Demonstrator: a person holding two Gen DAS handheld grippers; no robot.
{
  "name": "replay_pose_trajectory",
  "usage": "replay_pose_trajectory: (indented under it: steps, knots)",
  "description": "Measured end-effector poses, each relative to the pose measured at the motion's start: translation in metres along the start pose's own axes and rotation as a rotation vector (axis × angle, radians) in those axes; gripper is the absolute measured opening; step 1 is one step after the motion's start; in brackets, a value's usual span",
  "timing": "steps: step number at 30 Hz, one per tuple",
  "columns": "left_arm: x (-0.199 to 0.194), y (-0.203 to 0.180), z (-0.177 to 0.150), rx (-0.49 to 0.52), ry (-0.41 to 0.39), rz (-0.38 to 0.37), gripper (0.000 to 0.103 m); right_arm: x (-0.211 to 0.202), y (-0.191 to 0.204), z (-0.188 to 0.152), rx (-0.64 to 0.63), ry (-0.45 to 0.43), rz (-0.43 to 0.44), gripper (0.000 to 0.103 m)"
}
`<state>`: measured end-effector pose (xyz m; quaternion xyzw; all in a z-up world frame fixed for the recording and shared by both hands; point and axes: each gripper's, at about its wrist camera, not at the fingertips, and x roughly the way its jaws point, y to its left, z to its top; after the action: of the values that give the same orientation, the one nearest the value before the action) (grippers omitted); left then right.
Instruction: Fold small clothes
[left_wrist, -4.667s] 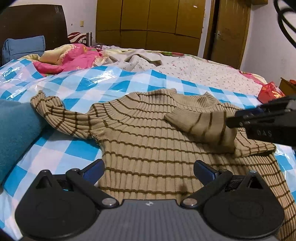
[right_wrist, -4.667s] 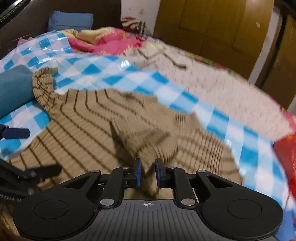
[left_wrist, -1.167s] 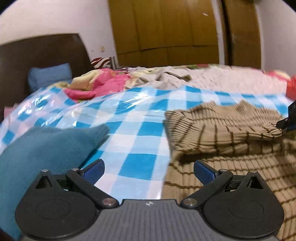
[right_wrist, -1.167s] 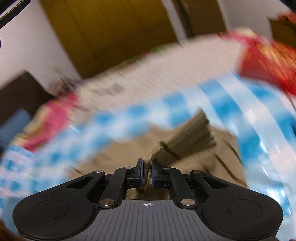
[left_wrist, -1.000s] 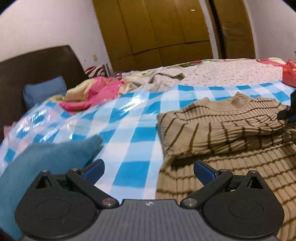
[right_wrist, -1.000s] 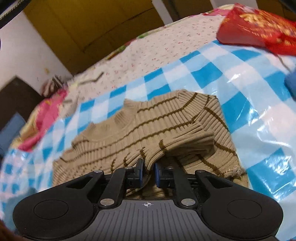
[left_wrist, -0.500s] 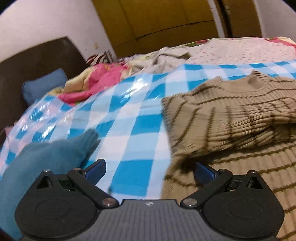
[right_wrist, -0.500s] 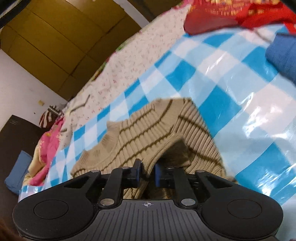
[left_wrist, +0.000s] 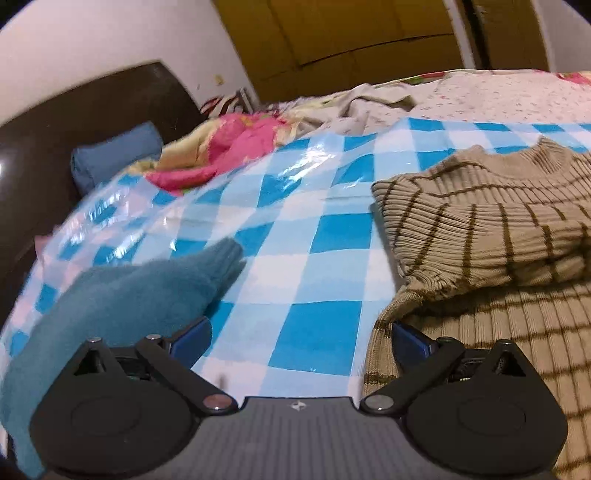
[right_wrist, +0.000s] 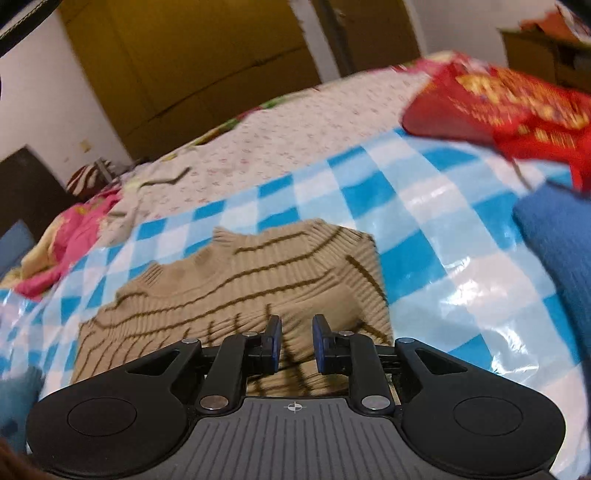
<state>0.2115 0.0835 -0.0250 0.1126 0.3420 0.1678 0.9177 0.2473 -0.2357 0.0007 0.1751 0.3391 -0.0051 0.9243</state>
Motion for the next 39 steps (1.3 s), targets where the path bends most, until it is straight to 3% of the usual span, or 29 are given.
replay_pose_trajectory:
  steps: [5,10,16,21,26,30,35,39]
  knots:
    - [-0.008,0.008,-0.014,-0.006,-0.005,-0.018,0.103,0.0,0.009,-0.008,-0.076,0.008,-0.011,0.023]
    - [0.001,0.027,-0.015,-0.13,0.066,-0.073,0.103,0.0,-0.001,-0.012,-0.032,0.032,0.012,0.023]
    - [-0.034,0.026,-0.006,-0.116,-0.082,-0.081,0.103,-0.012,-0.021,-0.014,-0.024,0.027,-0.015,0.023]
    - [-0.037,0.027,0.021,-0.172,-0.147,-0.133,0.103,-0.008,-0.026,-0.009,-0.011,0.029,-0.015,0.023]
    - [0.008,0.008,0.039,-0.143,-0.083,-0.108,0.103,0.003,-0.011,-0.013,-0.066,0.034,0.002,0.023]
    - [0.044,-0.002,0.028,-0.029,0.027,0.049,0.101,0.017,-0.006,-0.011,-0.093,0.047,-0.013,0.023]
    - [0.037,0.028,0.015,-0.113,0.026,0.04,0.101,0.034,-0.02,-0.008,-0.062,0.087,-0.047,0.021]
    - [0.02,0.038,0.024,-0.202,-0.027,-0.061,0.101,0.025,-0.015,-0.009,-0.085,0.073,-0.045,0.023]
